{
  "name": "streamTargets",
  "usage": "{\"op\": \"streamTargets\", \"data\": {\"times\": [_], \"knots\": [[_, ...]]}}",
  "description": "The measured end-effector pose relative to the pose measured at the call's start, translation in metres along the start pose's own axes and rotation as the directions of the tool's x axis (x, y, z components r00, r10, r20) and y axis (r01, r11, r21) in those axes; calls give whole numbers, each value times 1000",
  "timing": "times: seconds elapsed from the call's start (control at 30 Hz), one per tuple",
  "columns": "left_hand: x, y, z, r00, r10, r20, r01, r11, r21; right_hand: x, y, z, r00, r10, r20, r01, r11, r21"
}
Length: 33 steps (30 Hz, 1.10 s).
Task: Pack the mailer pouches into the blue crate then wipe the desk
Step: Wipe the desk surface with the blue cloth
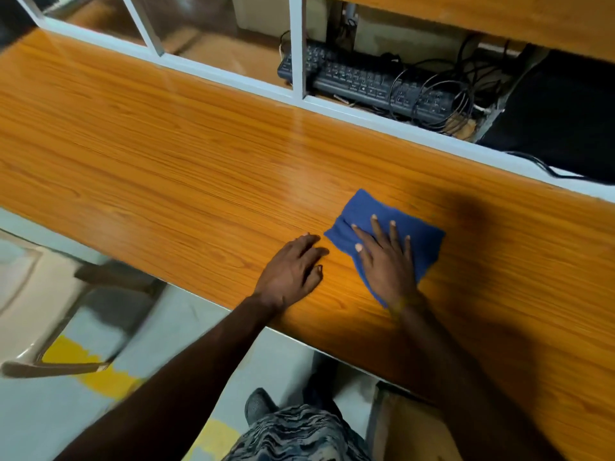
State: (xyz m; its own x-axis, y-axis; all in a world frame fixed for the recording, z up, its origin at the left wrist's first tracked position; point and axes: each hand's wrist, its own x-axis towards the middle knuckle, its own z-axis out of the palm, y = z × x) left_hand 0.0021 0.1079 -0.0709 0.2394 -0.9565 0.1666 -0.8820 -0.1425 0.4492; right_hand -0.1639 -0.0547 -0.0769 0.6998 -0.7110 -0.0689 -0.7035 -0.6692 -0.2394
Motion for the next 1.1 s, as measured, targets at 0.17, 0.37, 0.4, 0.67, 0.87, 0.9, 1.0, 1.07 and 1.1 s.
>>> {"op": "streamTargets", "data": {"times": [0.17,0.37,0.4,0.67,0.87,0.9,1.0,1.07,1.1], "knots": [[13,-1,-2,999,-37,-4,37,999,5,42,33,-9,984,170,-51,-167,984,61],[32,-2,2,997,-68,-21,67,998,-13,69,-13,-7,996,92,-8,-91,994,64],[36,-3,3,997,-81,-13,80,996,-26,58,-8,-8,1000,-10,6,10,999,32],[53,-8,3,987,-163,3,162,984,-72,115,40,-20,984,177,-10,-174,976,134],[78,-13,4,980,-198,-20,195,977,-89,114,32,-22,995,-81,51,79,996,44],[80,-16,5,981,-194,-23,191,977,-94,105,44,-23,990,-125,57,123,992,41],[79,-20,5,983,-181,-36,177,978,-107,111,77,-29,992,-120,28,119,992,47],[78,-19,5,983,-179,-49,173,979,-107,139,81,-31,1000,-14,8,13,997,71],[78,-18,6,981,-185,-58,178,978,-110,157,76,-32,999,44,-1,-44,996,83]]}}
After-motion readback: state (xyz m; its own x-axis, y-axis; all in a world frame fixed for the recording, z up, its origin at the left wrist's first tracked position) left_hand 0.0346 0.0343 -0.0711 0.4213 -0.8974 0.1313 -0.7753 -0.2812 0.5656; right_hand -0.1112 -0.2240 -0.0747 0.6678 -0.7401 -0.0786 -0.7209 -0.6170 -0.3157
